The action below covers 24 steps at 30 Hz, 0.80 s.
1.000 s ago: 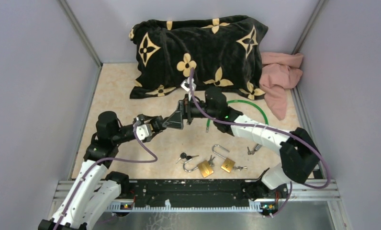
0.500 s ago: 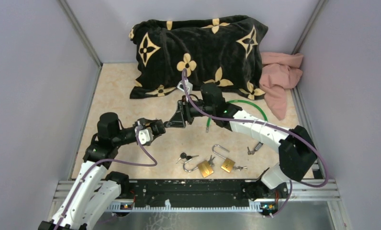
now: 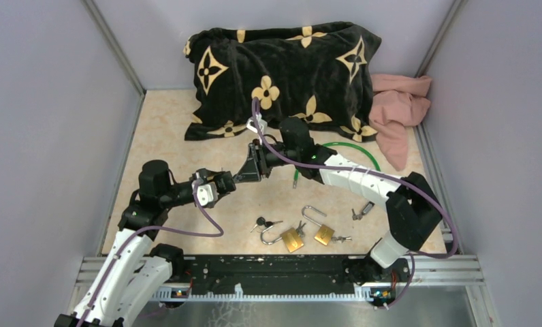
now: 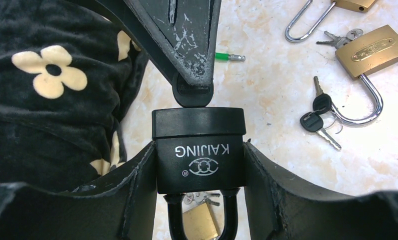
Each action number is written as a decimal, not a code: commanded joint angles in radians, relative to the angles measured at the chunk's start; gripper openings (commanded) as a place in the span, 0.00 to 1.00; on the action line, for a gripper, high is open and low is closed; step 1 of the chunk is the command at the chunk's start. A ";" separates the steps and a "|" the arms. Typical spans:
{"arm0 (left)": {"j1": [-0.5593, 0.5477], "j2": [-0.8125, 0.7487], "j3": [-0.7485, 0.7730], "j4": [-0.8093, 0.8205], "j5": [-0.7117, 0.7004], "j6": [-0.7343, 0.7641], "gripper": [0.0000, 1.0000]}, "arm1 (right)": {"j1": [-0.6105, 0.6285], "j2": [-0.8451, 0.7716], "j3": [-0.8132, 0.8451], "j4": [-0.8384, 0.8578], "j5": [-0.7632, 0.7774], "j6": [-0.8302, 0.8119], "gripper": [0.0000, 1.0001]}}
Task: Lock with the key
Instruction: Lock the lock.
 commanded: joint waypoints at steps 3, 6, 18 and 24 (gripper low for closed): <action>-0.003 -0.011 0.038 0.059 0.035 0.022 0.00 | 0.023 0.023 0.055 0.033 -0.044 0.008 0.36; -0.003 -0.010 0.037 0.065 0.043 0.016 0.00 | 0.039 0.029 0.052 0.040 -0.035 0.009 0.29; -0.003 -0.017 0.022 -0.071 0.007 0.118 0.00 | -0.031 -0.053 -0.053 0.060 0.021 -0.012 0.00; -0.003 0.023 0.007 -0.181 -0.063 0.212 0.00 | -0.157 -0.197 -0.179 0.018 0.022 -0.060 0.00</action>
